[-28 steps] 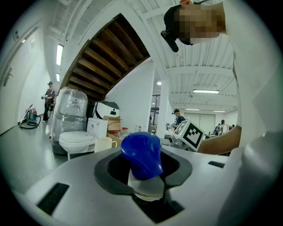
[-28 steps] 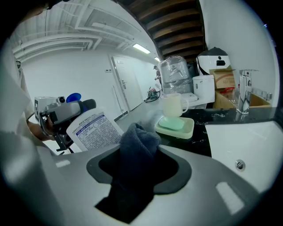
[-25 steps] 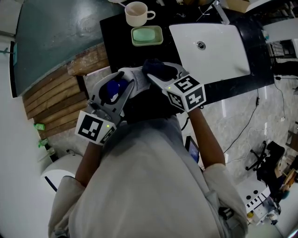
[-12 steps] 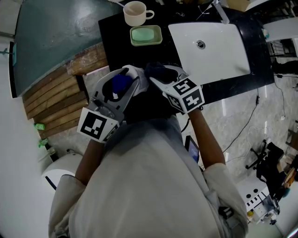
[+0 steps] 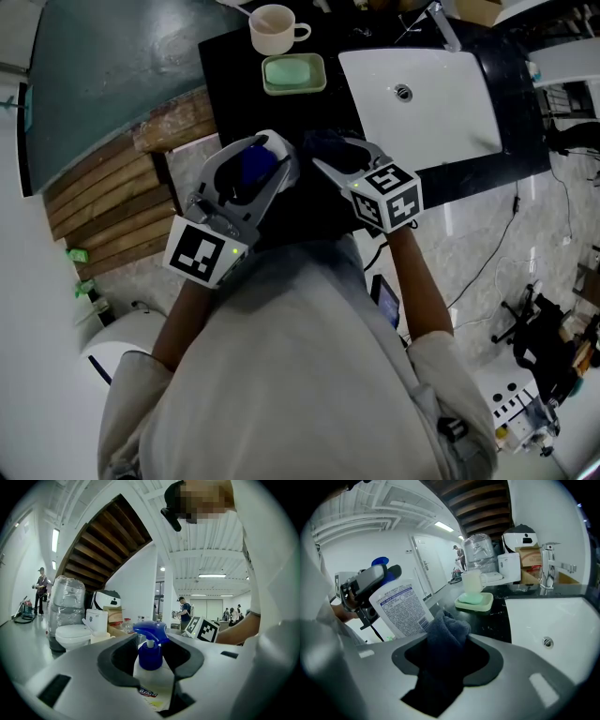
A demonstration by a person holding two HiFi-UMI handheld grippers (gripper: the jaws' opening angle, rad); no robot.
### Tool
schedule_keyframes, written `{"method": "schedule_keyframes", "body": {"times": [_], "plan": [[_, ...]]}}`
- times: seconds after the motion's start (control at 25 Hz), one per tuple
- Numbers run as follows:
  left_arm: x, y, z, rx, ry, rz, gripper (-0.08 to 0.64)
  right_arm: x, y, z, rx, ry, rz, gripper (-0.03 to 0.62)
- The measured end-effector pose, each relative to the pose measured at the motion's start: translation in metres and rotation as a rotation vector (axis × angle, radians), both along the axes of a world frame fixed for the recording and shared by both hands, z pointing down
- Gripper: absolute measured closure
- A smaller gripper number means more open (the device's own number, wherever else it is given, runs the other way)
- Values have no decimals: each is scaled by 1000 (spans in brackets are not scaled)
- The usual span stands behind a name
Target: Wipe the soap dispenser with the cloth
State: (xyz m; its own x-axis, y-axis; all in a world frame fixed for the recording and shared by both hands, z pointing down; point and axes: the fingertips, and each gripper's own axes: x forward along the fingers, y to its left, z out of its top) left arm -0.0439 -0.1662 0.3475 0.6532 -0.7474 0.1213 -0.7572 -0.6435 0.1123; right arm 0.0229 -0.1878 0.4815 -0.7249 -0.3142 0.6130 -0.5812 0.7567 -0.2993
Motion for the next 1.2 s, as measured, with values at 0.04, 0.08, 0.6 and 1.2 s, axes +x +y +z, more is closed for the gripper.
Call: {"method": "schedule_keyframes", "body": {"times": [0.04, 0.08, 0.6, 1.2], "plan": [[0, 0, -1, 5, 3, 2, 422, 2, -1, 0, 1, 1, 5, 410], [1, -1, -2, 8, 4, 3, 422, 4, -2, -1, 2, -1, 11, 410], [9, 8, -5, 16, 21, 35, 388, 12, -3, -12, -36, -88, 85, 410], [3, 22, -9, 30, 48, 26, 376, 26, 0, -30, 21, -101, 152, 410]]}}
